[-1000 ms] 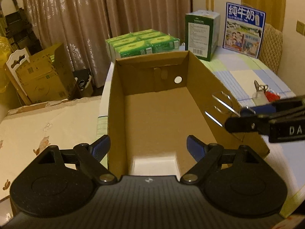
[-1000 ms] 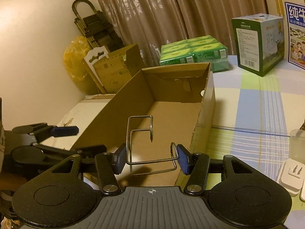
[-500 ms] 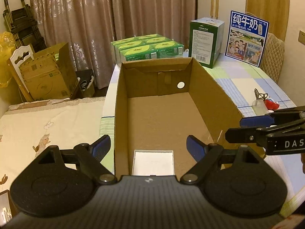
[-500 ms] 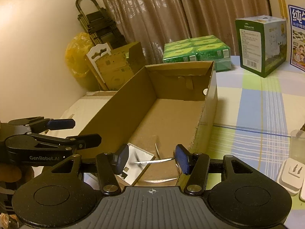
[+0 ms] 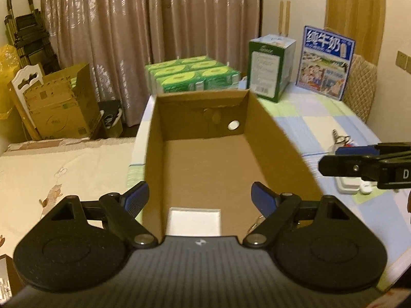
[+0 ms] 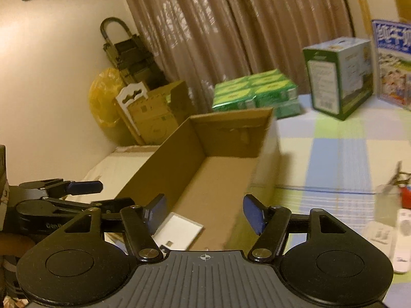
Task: Organize rigid objects
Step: 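Lower the wire stand into the cardboard box and open the right tool, then move the right tool back to the table and grasp the beige plug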
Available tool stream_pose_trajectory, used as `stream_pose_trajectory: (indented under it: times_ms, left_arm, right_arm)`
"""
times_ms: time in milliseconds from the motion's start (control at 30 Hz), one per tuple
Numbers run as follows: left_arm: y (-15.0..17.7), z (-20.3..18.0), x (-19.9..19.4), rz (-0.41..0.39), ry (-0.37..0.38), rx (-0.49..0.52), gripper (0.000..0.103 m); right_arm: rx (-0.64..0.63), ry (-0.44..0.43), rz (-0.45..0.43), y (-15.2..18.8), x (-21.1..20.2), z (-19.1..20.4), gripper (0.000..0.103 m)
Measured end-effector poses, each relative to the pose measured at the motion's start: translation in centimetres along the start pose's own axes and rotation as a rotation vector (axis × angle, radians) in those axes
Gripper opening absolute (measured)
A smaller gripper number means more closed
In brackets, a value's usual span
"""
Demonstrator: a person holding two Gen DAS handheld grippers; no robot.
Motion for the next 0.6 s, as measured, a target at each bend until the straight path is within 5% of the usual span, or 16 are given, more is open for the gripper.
stream_pose_trajectory:
  times_ms: [333,600]
  left_arm:
    - [-1.3,-8.2,-3.6,-0.079,0.135,0.058,0.084]
    - [-1.4,-17.6,-4.3,-0.097,0.258,0.165,0.084]
  right_arm:
    - [0.033,0.260,-0.082,6.8,-9.3,-6.1,0.073]
    - [0.204,0.404,-0.076,13.1,-15.3,-13.3,0.075]
Point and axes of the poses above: each gripper's, at about its wrist camera, not at the fingertips, and x roughly the way its jaws point, z to its left, y to its underside, the point moved 1 cm from there along x, roughly the way its jaws point, and after that the axes turned 14 degrees about z, right-handed, at the moved point
